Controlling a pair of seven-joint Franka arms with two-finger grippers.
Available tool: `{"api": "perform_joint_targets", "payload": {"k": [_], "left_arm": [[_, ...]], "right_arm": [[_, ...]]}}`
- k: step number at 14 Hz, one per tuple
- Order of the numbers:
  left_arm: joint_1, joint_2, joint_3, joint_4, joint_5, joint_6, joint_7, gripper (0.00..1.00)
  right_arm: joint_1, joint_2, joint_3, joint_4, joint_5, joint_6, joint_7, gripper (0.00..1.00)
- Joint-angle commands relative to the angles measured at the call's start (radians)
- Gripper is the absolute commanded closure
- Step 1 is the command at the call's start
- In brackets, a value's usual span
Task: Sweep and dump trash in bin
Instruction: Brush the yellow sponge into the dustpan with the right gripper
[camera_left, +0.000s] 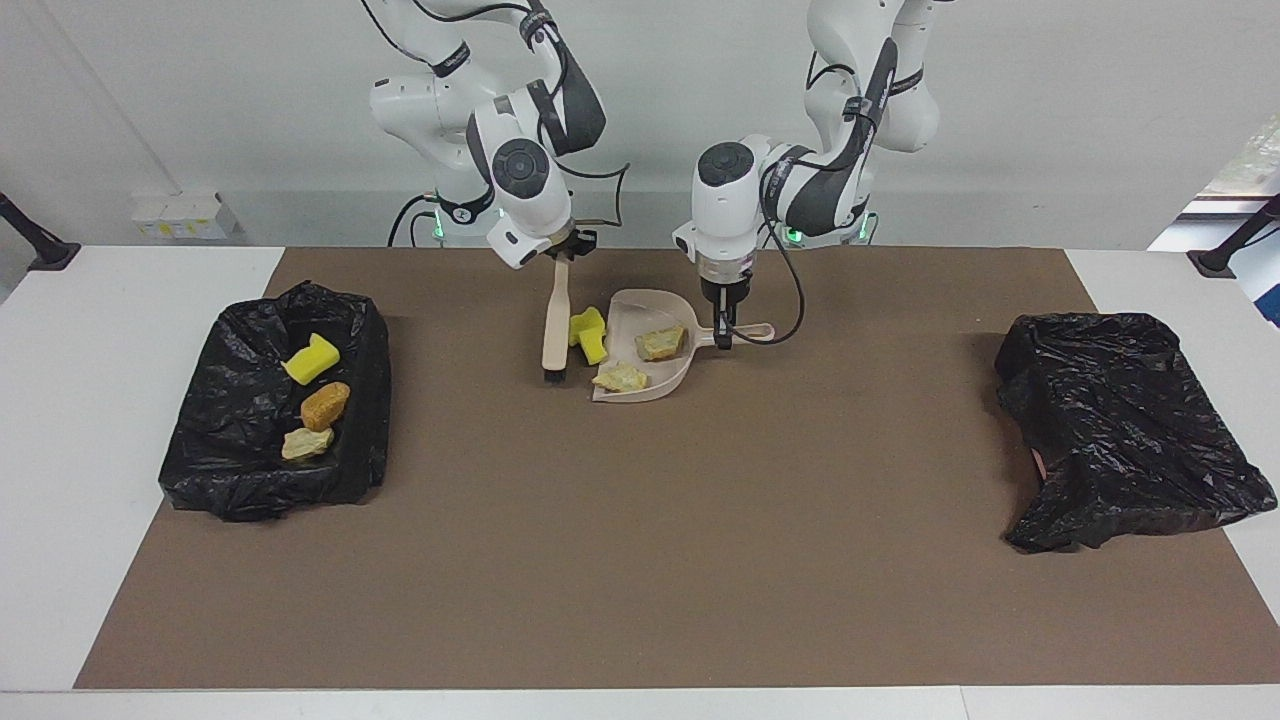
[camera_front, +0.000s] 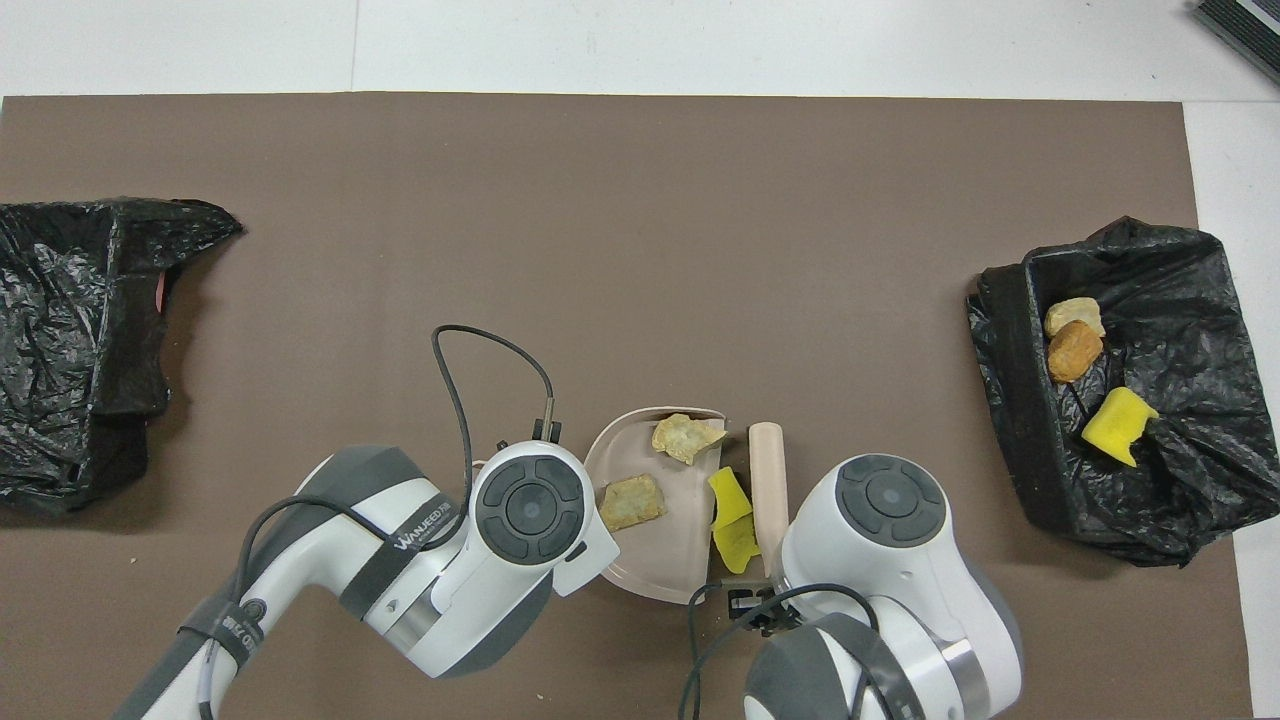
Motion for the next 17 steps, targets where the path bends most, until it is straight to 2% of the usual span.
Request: {"api": "perform_joint_targets", "payload": {"k": [1,4,9,14,17], "left_arm": [[-0.007,-0.032,0.003,-0.036,0.017,-0.008,-0.069,1.00],[-0.013,-0.038,0.003,-0.044,0.016,0.001,-0.109,1.00],[-0.007,-0.035,0.003,-0.050,0.005,0.047,-0.172,1.00],[-0.002,-0.031,0.004,-0.048,0.004,0.053,-0.279,1.00],[0.014,-0.027,0.003,-0.048,0.004,0.055,-0.290,1.00]], "right_arm": [[0.059,0.047,0.004,-0.006,0.063,0.107,-0.015,1.00],[0.062,0.097,0.002,0.074,0.131,0.091,-0.008,1.00],[-0.019,0.055,-0.009,0.148,0.125,-0.087,-0.015,1.00],[-0.029,0.044,-0.010,0.138,0.105,-0.107,-0.012,1.00],[-0.048,-0.028,-0.009,0.034,0.042,-0.072,-0.106,1.00]]}}
